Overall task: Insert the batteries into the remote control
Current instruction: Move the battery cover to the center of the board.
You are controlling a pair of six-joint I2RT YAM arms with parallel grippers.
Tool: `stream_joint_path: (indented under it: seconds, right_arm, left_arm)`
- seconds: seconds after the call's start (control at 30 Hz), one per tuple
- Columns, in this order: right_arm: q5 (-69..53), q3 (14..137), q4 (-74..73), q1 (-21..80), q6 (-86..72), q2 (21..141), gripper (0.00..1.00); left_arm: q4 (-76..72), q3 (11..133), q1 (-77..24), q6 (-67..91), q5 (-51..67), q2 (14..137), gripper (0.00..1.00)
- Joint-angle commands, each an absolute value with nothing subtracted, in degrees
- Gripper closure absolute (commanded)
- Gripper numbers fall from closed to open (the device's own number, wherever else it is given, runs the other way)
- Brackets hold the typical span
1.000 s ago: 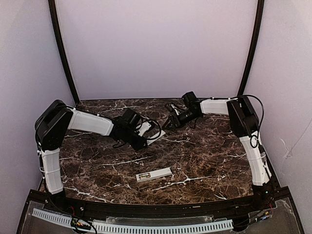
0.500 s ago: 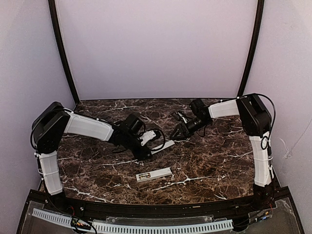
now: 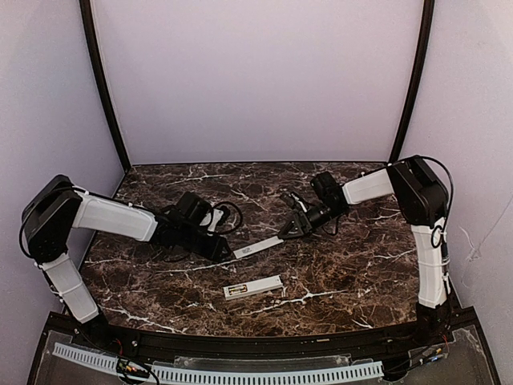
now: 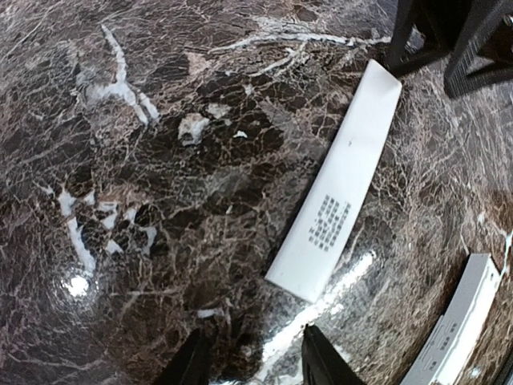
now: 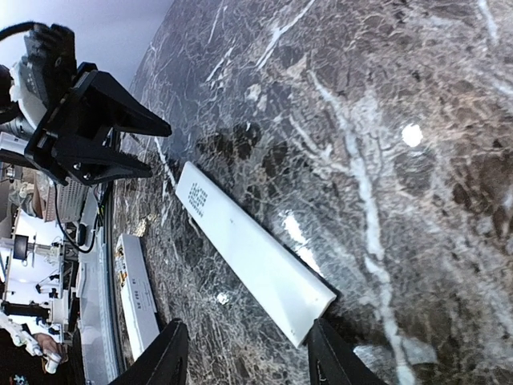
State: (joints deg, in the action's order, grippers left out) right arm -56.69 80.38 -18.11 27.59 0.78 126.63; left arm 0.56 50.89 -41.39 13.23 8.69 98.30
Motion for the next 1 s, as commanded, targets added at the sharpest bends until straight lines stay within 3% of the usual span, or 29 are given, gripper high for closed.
stream_joint_path:
  seconds: [0.0, 0.33, 0.57, 0.97]
  right_arm:
    - [-55.1, 76.6, -18.1, 29.4, 0.0, 125.7, 0.50]
    - [-54.6, 71.8, -15.9, 29.7, -2.6, 122.0, 0.53]
    - [-52.3, 72.1, -15.6, 29.1, -3.5, 121.0, 0.53]
    - [-51.9, 72.9, -15.3, 27.7, -4.0, 121.8, 0.53]
  left_arm:
    - [-4.1, 49.3, -43.9, 26.6, 4.7, 96.9, 0.62]
    - [4.4, 53.6, -45.2, 32.3, -4.1, 101.7, 0.82]
    - [4.6, 53.6, -45.8, 32.2, -3.8, 102.1, 0.83]
    - [-7.4, 48.4, -45.7, 35.8, 1.6, 101.3, 0.79]
